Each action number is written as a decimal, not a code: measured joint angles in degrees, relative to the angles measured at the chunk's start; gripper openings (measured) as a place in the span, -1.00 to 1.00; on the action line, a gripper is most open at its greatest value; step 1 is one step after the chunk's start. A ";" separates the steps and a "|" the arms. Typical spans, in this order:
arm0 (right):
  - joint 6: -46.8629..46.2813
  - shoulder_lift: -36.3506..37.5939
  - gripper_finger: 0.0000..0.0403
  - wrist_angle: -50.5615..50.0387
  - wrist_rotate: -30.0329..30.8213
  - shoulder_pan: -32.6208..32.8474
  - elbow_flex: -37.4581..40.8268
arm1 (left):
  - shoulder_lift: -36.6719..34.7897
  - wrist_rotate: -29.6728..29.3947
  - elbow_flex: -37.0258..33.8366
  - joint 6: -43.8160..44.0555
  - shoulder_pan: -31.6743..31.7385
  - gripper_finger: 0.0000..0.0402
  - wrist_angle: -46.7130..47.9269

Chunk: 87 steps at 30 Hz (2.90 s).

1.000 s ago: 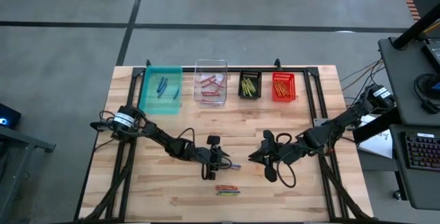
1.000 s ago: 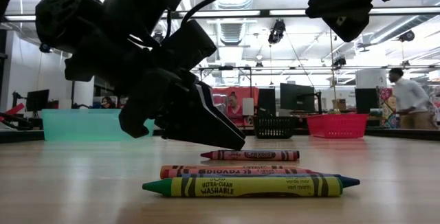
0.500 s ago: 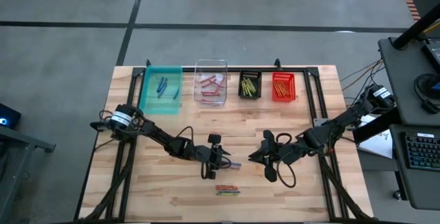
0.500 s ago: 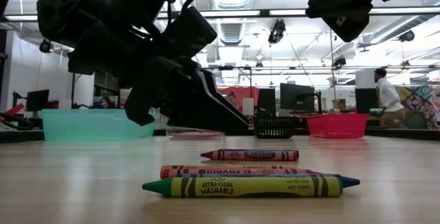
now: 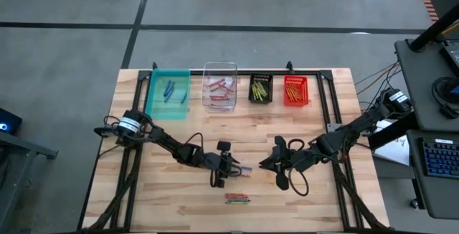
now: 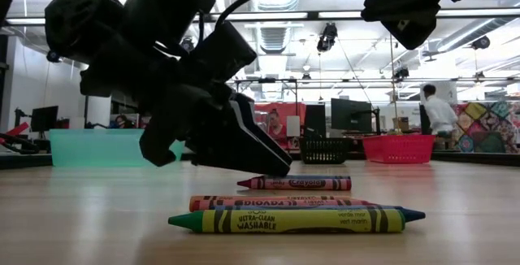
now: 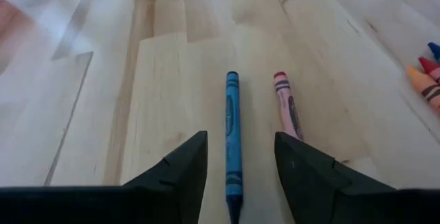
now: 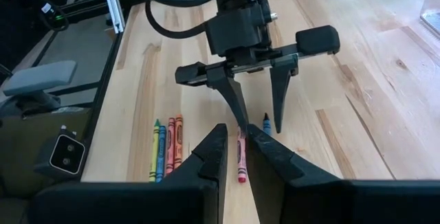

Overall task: Sort crayons
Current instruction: Put the blue crayon into the green transparent bin

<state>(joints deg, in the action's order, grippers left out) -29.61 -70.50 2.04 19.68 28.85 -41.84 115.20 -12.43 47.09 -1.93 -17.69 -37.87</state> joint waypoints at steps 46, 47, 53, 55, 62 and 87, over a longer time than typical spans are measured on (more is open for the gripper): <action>-0.21 0.00 -0.79 0.30 0.74 -0.23 -0.01 | -11.92 -2.09 -0.02 -7.71 2.21 -0.99 11.92; -0.36 0.00 -0.79 0.27 1.33 -0.29 -0.01 | -13.81 -3.17 -0.02 -8.53 2.22 -0.99 14.34; 0.13 0.00 -0.79 0.37 1.51 -1.04 -0.63 | -26.30 -8.13 0.00 -11.41 3.35 -1.00 33.80; 0.20 0.00 -0.79 0.42 1.51 -1.29 -0.75 | -30.29 -9.90 0.00 -11.55 4.03 -1.00 40.64; 0.22 0.00 -0.79 0.13 1.49 -2.31 -0.75 | -42.72 -16.46 0.00 -4.33 9.34 -1.00 64.32; 1.70 0.00 -0.79 -0.02 1.41 -3.66 -0.75 | -43.81 -9.73 0.02 7.63 62.44 -1.00 82.76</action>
<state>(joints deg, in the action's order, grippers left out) -27.90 -70.50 2.02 21.08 25.19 -42.59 71.39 -22.15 47.11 5.70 44.75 44.89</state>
